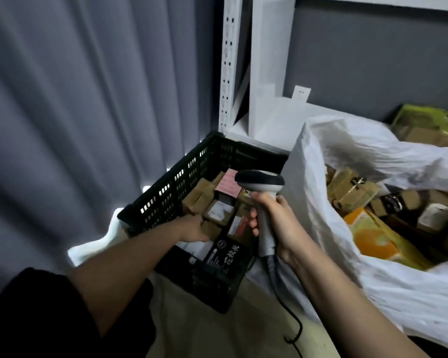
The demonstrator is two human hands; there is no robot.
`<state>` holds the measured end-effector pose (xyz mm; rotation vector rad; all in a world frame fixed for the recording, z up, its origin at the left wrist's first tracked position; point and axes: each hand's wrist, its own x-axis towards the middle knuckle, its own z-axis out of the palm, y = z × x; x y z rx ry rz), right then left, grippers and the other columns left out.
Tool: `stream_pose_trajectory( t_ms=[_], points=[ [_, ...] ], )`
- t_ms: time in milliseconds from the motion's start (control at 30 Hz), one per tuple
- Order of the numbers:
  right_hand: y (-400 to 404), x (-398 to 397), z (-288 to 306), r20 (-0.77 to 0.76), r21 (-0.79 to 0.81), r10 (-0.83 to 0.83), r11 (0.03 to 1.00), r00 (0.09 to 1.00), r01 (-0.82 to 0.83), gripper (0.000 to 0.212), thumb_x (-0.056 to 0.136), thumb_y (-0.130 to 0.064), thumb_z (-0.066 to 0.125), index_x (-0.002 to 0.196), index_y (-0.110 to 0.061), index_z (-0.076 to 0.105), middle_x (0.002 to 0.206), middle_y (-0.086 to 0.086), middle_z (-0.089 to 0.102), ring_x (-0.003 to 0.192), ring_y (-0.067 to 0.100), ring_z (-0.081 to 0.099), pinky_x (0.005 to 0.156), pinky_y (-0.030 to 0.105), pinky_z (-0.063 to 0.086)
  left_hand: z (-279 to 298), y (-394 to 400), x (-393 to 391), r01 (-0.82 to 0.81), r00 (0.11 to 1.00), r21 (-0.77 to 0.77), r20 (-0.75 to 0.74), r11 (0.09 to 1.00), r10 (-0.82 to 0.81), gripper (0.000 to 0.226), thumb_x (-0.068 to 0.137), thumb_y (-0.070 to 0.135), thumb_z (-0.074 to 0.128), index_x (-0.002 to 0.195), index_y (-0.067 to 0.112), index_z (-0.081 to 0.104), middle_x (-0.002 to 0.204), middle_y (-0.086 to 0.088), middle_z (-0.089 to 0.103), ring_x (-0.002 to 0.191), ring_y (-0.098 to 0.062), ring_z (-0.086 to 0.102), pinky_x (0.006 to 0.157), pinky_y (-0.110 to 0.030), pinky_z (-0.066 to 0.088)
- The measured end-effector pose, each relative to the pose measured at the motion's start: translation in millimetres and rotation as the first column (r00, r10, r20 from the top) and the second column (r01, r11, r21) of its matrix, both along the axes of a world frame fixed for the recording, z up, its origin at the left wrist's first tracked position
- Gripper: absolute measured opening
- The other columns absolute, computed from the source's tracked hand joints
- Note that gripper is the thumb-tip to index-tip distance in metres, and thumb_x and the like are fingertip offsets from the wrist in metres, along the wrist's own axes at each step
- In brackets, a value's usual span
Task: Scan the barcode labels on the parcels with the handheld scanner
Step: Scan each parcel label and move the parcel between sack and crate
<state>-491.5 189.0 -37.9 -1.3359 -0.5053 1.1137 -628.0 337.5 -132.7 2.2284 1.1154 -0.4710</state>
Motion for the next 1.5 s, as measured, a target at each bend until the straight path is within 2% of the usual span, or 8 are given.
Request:
stream_pose_trajectory(
  t_ms=[267,400,700,900,1033,1200,1333,1500],
  points=[
    [28,12,-32,0.027,-0.103,-0.093,0.99,0.995,0.095,0.024,0.094,-0.02,0.059,0.109,-0.007,0.045,0.058,0.005,0.051,0.042,0.012,0.049,0.037,0.023,0.04,-101,-21,53,0.215,0.902,-0.13,-0.355,0.968,-0.247,0.086,0.091,0.058,0.049,0.15,0.041,-0.012,0.159,-0.011,-0.019,0.143,-0.042,0.012,0.113,-0.048,0.03],
    [32,19,-38,0.006,-0.097,-0.11,0.989,0.994,0.11,0.025,0.095,-0.021,0.058,0.109,-0.007,0.044,0.058,0.004,0.05,0.042,0.011,0.048,0.038,0.022,0.04,-114,-18,62,0.187,0.899,-0.077,-0.39,0.979,-0.202,0.092,0.086,0.073,0.038,0.147,0.039,-0.022,0.156,-0.012,-0.028,0.143,-0.046,0.007,0.116,-0.051,0.021],
    [29,25,-39,0.026,-0.066,-0.099,0.993,0.995,0.1,0.026,0.094,-0.02,0.059,0.11,-0.008,0.043,0.058,0.003,0.052,0.044,0.012,0.049,0.04,0.023,0.041,-109,11,66,-0.172,0.962,-0.207,-0.245,0.963,0.12,0.119,0.073,0.065,0.067,0.15,0.032,-0.017,0.158,-0.018,0.007,0.14,-0.041,0.023,0.11,-0.05,0.033],
    [24,18,-30,0.054,-0.027,-0.108,0.994,0.993,0.109,0.023,0.091,-0.008,0.063,0.107,-0.006,0.047,0.057,0.003,0.052,0.041,0.011,0.044,0.039,0.023,0.039,6,44,27,-0.328,0.936,-0.42,-0.025,0.846,0.351,0.081,0.079,0.063,0.06,0.146,0.027,0.031,0.145,-0.006,0.036,0.121,-0.027,0.046,0.09,-0.038,0.048],
    [19,13,-22,-0.012,-0.007,-0.138,0.99,0.99,0.138,0.012,0.091,-0.008,0.064,0.089,-0.005,0.053,0.057,0.004,0.053,0.041,0.011,0.043,0.04,0.021,0.039,65,30,-2,-0.255,0.876,-0.517,0.234,0.817,0.421,0.069,0.08,0.059,0.064,0.137,0.03,0.036,0.128,0.006,0.043,0.099,-0.009,0.05,0.092,-0.035,0.051],
    [16,6,-11,-0.026,0.1,-0.252,0.962,0.967,0.253,0.046,0.082,-0.014,0.078,0.12,-0.005,0.053,0.095,0.013,0.069,0.066,0.017,0.062,0.063,0.031,0.055,89,-19,-13,-0.252,0.815,0.0,0.539,0.968,0.212,0.098,0.071,0.048,0.079,0.146,0.022,0.02,0.143,0.001,0.034,0.121,-0.011,0.041,0.099,-0.026,0.038],
    [16,7,-8,-0.013,0.134,-0.277,0.952,0.961,0.277,0.07,0.073,-0.021,0.085,0.129,-0.021,0.042,0.12,0.011,0.066,0.105,0.026,0.069,0.095,0.048,0.054,78,-32,-19,-0.209,0.817,0.617,0.536,0.758,-0.211,0.106,0.059,0.062,0.07,0.145,0.015,0.028,0.14,-0.003,0.04,0.125,-0.023,0.04,0.107,-0.042,0.037],
    [20,7,-6,-0.063,0.19,-0.201,0.959,0.978,0.209,0.071,0.063,-0.025,0.086,0.122,-0.022,0.047,0.119,0.015,0.068,0.109,0.035,0.067,0.096,0.059,0.05,79,-25,-19,-0.224,0.685,0.784,0.549,0.579,-0.479,0.098,0.066,0.052,0.071,0.144,0.008,0.033,0.14,-0.006,0.042,0.125,-0.027,0.041,0.108,-0.045,0.037]
  ],
)
